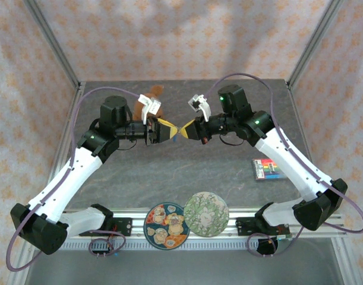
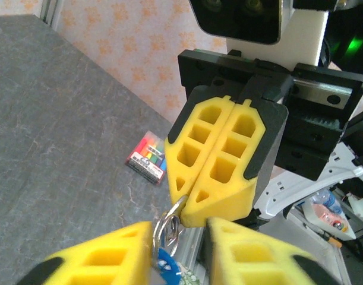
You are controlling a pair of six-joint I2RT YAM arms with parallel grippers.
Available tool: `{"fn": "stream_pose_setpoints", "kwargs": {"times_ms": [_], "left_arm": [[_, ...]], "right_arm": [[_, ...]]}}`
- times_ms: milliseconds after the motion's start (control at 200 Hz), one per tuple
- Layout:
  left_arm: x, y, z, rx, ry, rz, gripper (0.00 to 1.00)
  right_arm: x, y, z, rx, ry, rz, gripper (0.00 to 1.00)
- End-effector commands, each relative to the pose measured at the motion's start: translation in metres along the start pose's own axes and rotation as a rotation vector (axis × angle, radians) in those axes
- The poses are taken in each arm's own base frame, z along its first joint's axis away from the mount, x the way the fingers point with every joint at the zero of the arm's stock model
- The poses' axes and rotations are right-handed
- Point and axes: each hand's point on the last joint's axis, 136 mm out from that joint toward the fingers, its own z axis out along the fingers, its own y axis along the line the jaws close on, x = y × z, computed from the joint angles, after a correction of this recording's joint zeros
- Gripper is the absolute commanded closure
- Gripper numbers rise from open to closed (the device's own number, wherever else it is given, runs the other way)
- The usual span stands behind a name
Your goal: Remove the keys from the keyring
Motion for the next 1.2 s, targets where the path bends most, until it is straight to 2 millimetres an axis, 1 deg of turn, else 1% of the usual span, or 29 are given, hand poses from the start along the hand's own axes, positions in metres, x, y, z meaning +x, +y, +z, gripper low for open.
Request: {"fn": "stream_pose_setpoints", "kwargs": {"times_ms": [0, 90, 140, 190, 215, 440, 606, 771, 941, 1071, 1196], "left_arm": [[-0.009, -0.017, -0.002, 0.045, -0.003, 0.049, 0.82], [-0.010, -0.017, -0.002, 0.044, -0.005, 0.053, 0.90], [-0.010, -0.017, -0.002, 0.041, -0.008, 0.052, 0.93], [-0.010, -0.017, -0.003, 0.042, -0.015, 0.052, 0.99], [-0.012, -0.018, -0.003, 0.044, -0.022, 0.053, 1.00], [-0.026, -0.013, -0.006, 0.017, -0.130, 0.022, 1.00], [-0.033, -0.009, -0.007, 0.002, -0.175, 0.000, 1.00], [-0.038, -0.008, -0.008, 0.001, -0.204, -0.015, 1.00], [-0.040, -0.006, -0.010, -0.014, -0.216, -0.016, 1.00], [-0.040, -0.005, -0.012, -0.023, -0.221, -0.020, 1.00], [-0.040, -0.006, -0.014, -0.027, -0.229, -0.015, 1.00]], "right_arm": [[-0.013, 0.013, -0.008, -0.026, -0.032, -0.036, 1.00], [-0.013, 0.013, -0.008, -0.025, -0.031, -0.037, 1.00], [-0.013, 0.013, -0.008, -0.022, -0.033, -0.038, 1.00], [-0.013, 0.013, -0.009, -0.019, -0.035, -0.041, 1.00], [-0.014, 0.013, -0.009, -0.016, -0.037, -0.045, 1.00], [-0.017, 0.012, -0.014, 0.007, -0.089, -0.070, 1.00], [-0.010, 0.021, -0.011, -0.043, -0.083, -0.070, 1.00], [0.001, 0.022, -0.004, -0.042, -0.042, -0.079, 1.00], [0.005, 0.022, -0.002, -0.023, -0.035, -0.094, 1.00], [0.006, 0.028, -0.002, -0.037, -0.048, -0.113, 1.00], [0.008, 0.025, 0.000, -0.018, -0.040, -0.105, 1.00]]}}
